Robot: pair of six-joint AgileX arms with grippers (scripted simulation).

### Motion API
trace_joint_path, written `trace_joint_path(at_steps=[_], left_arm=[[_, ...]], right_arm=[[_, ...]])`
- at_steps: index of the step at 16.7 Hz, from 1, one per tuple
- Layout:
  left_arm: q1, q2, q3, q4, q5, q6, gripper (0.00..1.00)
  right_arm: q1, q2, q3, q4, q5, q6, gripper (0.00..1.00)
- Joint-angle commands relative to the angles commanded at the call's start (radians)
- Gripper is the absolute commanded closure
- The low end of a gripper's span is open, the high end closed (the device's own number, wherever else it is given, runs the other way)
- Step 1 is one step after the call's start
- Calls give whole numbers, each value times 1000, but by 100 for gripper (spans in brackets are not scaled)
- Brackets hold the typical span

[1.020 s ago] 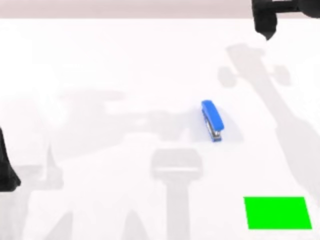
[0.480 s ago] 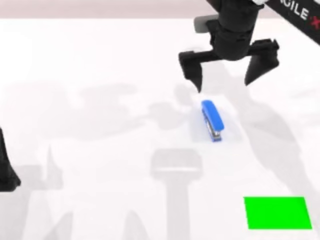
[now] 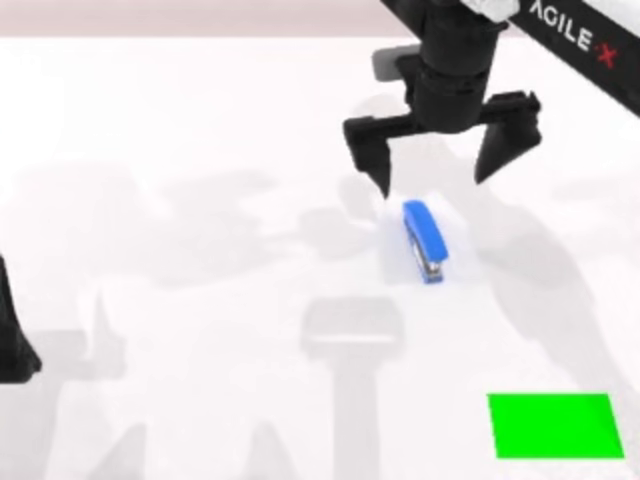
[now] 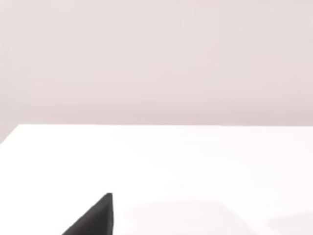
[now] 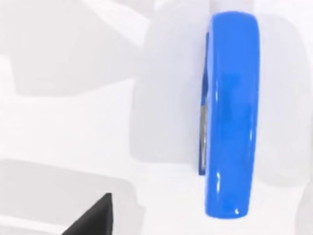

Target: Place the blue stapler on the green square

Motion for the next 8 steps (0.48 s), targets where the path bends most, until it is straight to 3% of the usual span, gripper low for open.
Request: trace_joint_path(at_steps=[4, 8], left_arm=[[0, 0, 0, 0, 0, 0, 0], [0, 0, 0, 0, 0, 0, 0]], right_arm=[[4, 0, -74, 73, -1, -2, 0], [6, 7, -264, 276, -1, 2, 0]])
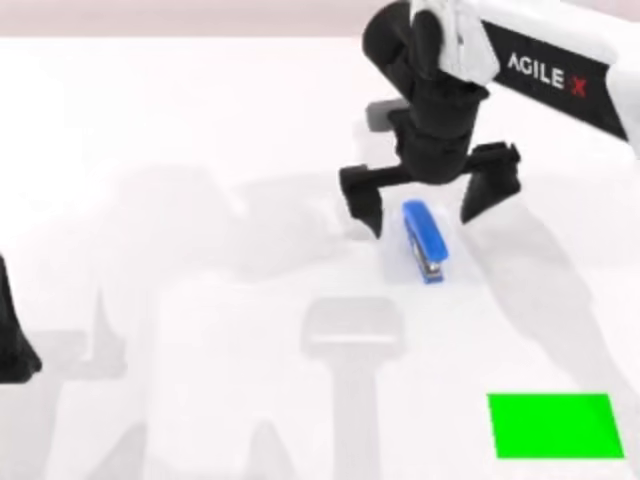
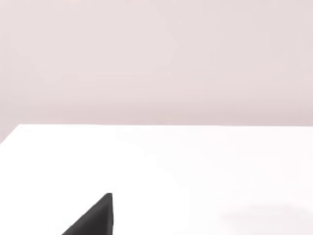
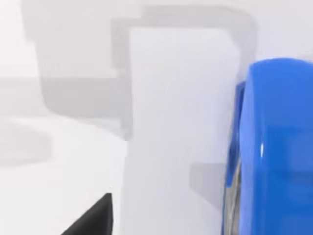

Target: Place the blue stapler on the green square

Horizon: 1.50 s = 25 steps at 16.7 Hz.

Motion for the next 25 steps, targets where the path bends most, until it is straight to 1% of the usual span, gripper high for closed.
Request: trace_joint_path(at_steps=[3, 8, 21, 22, 25], left_arm=[[0, 0, 0, 0, 0, 0, 0], [0, 0, 0, 0, 0, 0, 0], [0, 0, 0, 0, 0, 0, 0], [0, 0, 0, 0, 0, 0, 0], [0, 0, 0, 0, 0, 0, 0]], right_arm=[[2, 6, -95, 97, 0, 2, 0], [3, 8, -107, 109, 0, 3, 0], [3, 8, -107, 109, 0, 3, 98], [3, 8, -107, 109, 0, 3, 100], [3, 8, -107, 109, 0, 3, 100]])
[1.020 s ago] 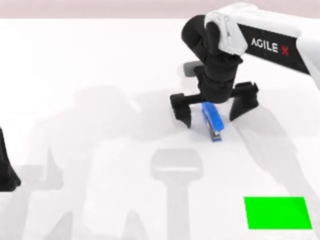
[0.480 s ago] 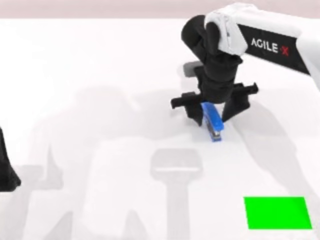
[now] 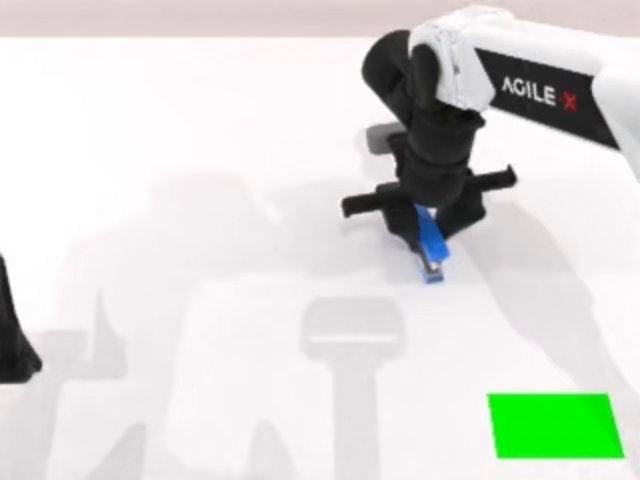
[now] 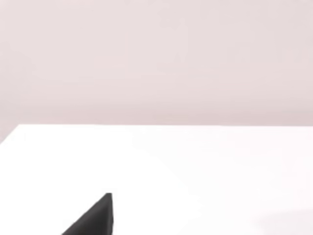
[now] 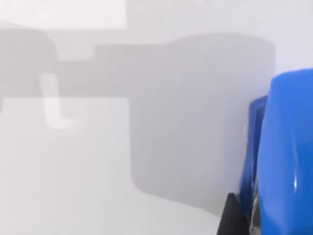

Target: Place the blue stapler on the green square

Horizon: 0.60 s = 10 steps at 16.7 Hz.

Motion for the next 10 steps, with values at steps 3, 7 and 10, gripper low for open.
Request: trace_joint_path(at_steps=[3, 7, 10], left_arm=[[0, 0, 0, 0, 0, 0, 0], [0, 0, 0, 0, 0, 0, 0], [0, 0, 0, 0, 0, 0, 0]], right_arm=[[0, 0, 0, 0, 0, 0, 100], [-3, -13, 17, -20, 9, -6, 100], [-3, -13, 119, -120, 5, -4, 100]])
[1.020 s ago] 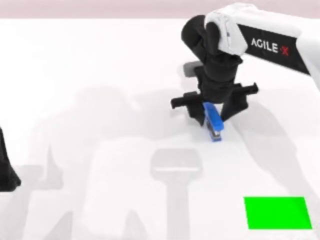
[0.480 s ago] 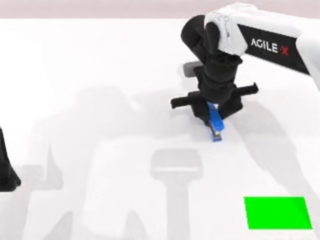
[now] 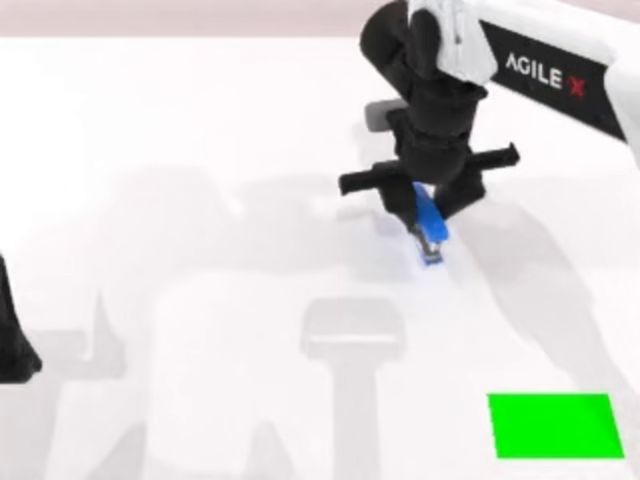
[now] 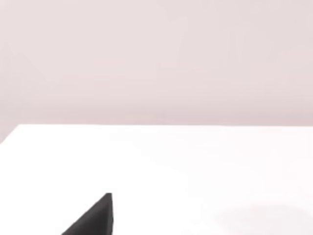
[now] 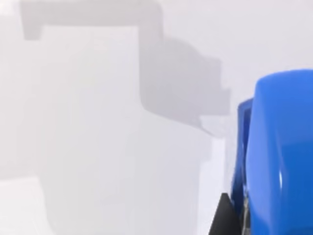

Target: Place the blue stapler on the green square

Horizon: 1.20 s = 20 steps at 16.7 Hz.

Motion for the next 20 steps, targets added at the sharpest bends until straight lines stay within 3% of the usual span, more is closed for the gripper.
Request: trace_joint_path(at_steps=[6, 13, 16, 20], left_arm=[[0, 0, 0, 0, 0, 0, 0], [0, 0, 0, 0, 0, 0, 0], [0, 0, 0, 0, 0, 0, 0], [0, 0, 0, 0, 0, 0, 0]], right_arm=[[6, -9, 245, -258, 4, -3, 100], [2, -21, 248, -272, -1, -15, 100], [7, -103, 157, -273, -33, -112, 100], [15, -300, -110, -246, -81, -379, 100]])
